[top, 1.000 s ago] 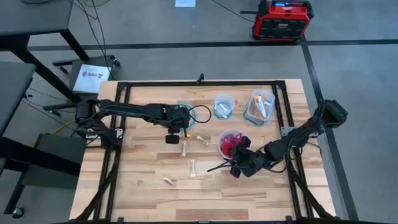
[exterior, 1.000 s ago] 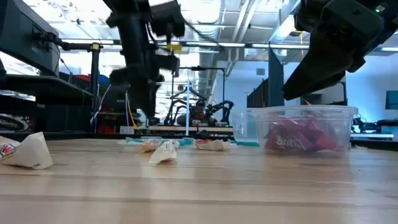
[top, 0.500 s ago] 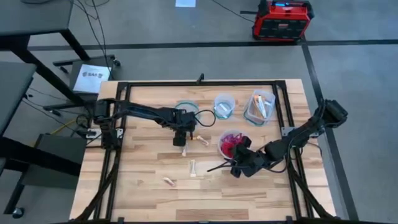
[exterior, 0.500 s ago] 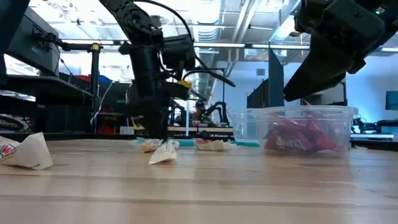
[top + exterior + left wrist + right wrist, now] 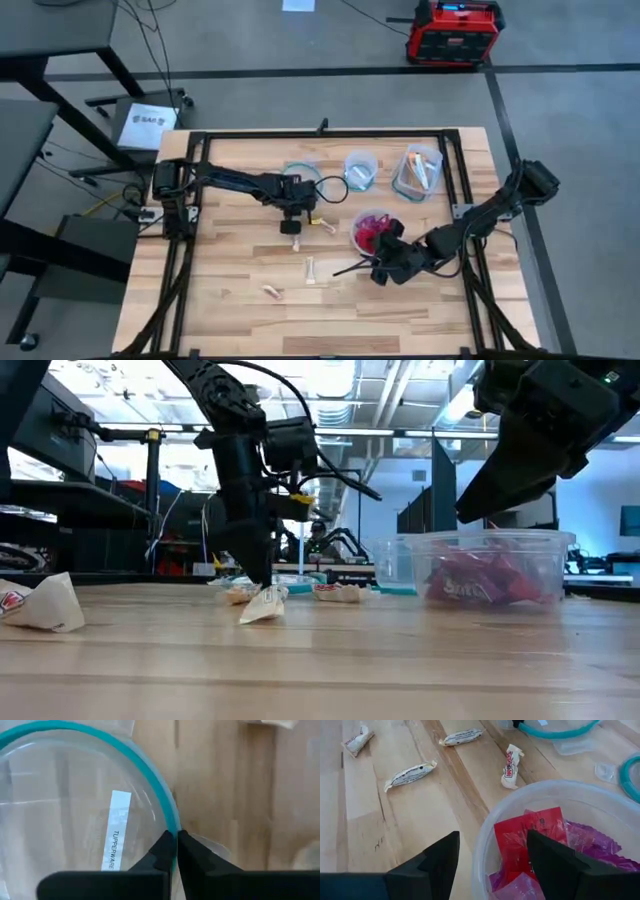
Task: Sort candy
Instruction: Close the big round transparent bin
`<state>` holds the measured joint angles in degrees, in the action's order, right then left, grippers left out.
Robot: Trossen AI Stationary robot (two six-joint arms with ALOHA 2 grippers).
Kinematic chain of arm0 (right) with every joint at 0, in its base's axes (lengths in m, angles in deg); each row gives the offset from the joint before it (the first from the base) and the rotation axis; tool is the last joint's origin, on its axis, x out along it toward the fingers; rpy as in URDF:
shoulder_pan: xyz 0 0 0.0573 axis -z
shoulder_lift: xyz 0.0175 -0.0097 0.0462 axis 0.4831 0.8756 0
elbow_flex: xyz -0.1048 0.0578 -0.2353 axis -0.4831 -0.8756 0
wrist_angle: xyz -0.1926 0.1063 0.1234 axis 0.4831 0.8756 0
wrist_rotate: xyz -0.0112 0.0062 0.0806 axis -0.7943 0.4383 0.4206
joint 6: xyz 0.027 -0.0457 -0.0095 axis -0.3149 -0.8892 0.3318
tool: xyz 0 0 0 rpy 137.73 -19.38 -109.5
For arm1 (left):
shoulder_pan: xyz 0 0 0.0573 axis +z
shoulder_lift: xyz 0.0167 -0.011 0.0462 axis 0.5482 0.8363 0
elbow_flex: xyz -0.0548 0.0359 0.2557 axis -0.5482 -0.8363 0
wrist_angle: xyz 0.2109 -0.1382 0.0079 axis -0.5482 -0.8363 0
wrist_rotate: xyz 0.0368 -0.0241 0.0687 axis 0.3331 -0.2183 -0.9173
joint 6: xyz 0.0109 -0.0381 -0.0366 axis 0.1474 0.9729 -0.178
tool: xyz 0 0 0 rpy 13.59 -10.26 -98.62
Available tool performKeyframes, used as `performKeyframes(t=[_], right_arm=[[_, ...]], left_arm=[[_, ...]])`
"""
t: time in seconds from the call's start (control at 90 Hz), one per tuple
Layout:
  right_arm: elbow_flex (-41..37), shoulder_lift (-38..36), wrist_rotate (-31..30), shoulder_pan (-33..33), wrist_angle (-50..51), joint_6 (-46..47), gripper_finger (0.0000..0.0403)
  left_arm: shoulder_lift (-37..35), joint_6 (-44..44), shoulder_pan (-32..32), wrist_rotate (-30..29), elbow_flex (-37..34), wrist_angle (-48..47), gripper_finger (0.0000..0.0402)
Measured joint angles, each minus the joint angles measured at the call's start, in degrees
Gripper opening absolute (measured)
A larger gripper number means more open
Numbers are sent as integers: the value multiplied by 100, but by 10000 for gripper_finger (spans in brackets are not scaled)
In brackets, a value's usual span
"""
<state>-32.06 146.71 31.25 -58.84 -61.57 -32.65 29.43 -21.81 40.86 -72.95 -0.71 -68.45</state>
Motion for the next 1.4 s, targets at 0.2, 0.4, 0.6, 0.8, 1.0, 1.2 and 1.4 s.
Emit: performKeyframes(t=[0.2, 0.4, 0.6, 0.8, 1.0, 1.2, 1.4], right_arm=[[-1, 0, -1, 0, -39, -4, 216], [173, -7, -4, 11, -37, -331, 216], [681, -11, -20, 45, -51, -1457, 216], [1101, -13, -273, 265, -10, -3174, 216], [1309, -15, -463, 597, -35, -4147, 216], [1329, -2, 661, 1146, -927, -4591, 216], [1331, -2, 1546, 1505, -2120, -5379, 216]], left_arm=[[-746, 175, -203, 45, 2, -296, 0], [-1578, 362, -393, 183, 5, -452, 0], [-2489, 725, -534, 1141, 10, -311, 0], [-3228, 1135, -602, 2641, 17, -119, 0], [-3756, 1616, -737, 4506, 23, 135, 0], [-3860, 1935, -1167, 5307, 29, 698, 0], [-3830, 1994, -1461, 5320, 29, 854, 0]])
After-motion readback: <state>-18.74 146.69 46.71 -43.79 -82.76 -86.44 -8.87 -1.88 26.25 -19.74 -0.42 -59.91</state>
